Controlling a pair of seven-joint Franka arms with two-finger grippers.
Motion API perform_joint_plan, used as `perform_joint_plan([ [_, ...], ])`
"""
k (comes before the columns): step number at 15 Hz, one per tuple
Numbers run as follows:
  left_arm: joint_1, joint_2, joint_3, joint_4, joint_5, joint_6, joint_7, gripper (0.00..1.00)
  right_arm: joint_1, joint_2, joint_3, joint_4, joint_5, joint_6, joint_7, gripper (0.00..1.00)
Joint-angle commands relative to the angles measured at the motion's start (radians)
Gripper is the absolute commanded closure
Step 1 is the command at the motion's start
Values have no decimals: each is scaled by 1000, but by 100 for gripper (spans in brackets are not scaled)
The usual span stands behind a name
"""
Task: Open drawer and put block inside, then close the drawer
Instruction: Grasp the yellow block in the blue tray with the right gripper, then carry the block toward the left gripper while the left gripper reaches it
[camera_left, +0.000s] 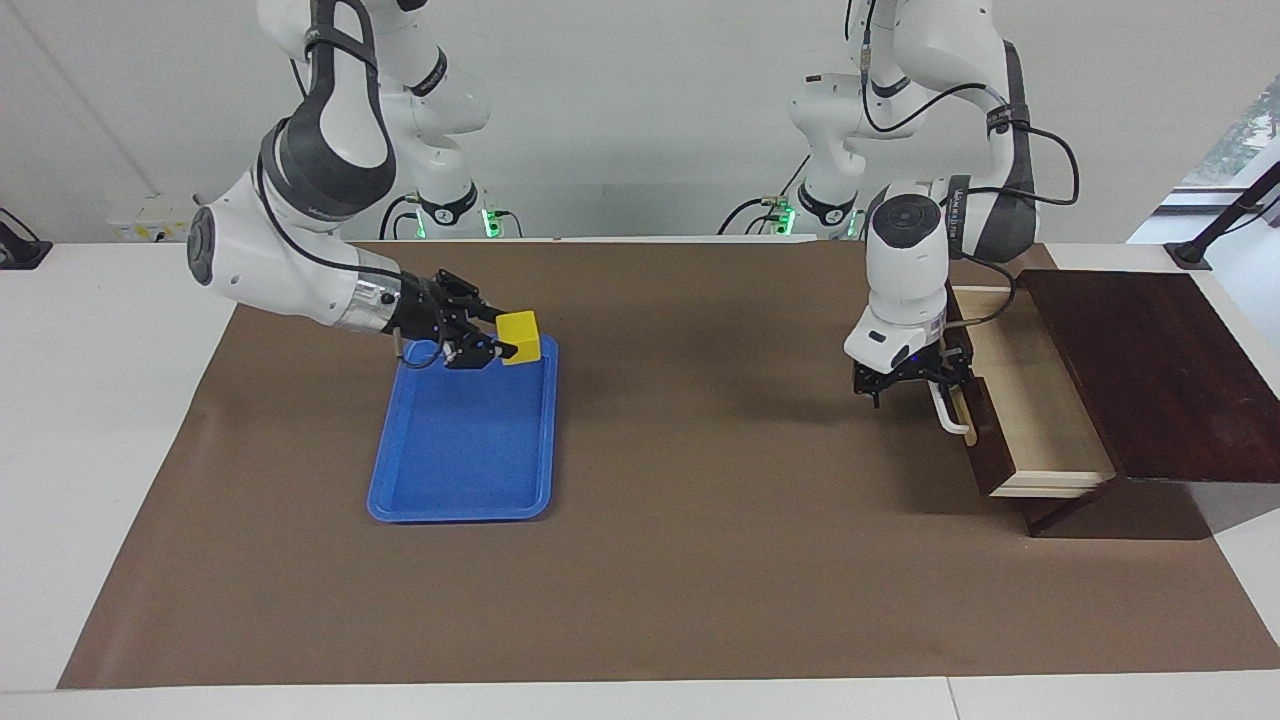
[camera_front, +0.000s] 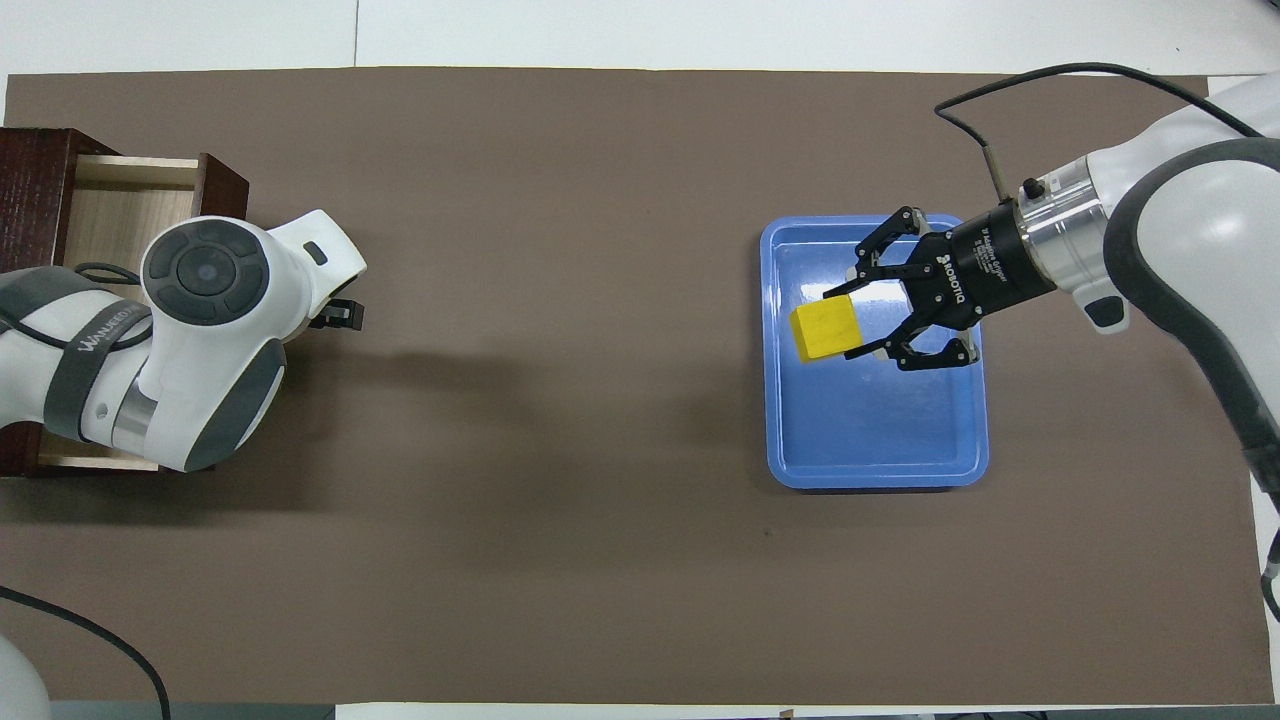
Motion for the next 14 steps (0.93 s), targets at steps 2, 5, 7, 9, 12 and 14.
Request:
perform_joint_plan([
  [2, -23, 88, 4, 272, -111, -257, -4, 0, 42, -8, 1, -12, 88, 41, 53, 100],
  [5, -57, 122, 7, 429, -215, -415, -73, 0, 83, -11, 1, -20, 120, 104, 127, 100],
  [7, -80, 122, 4, 469, -246, -454, -293, 0, 125, -11, 1, -29, 120, 170, 169, 100],
  [9, -127, 122, 7, 512, -333, -483, -547, 0, 185, -17, 1, -60, 148, 274, 201, 100],
  [12, -169, 122, 5, 531, -451, -522, -953, 0, 249, -23, 1, -89, 169, 369, 231, 100],
  [14, -169, 124, 5, 534, -508, -507, -1247, 0, 297, -27, 1, -106, 171, 435, 267, 100],
])
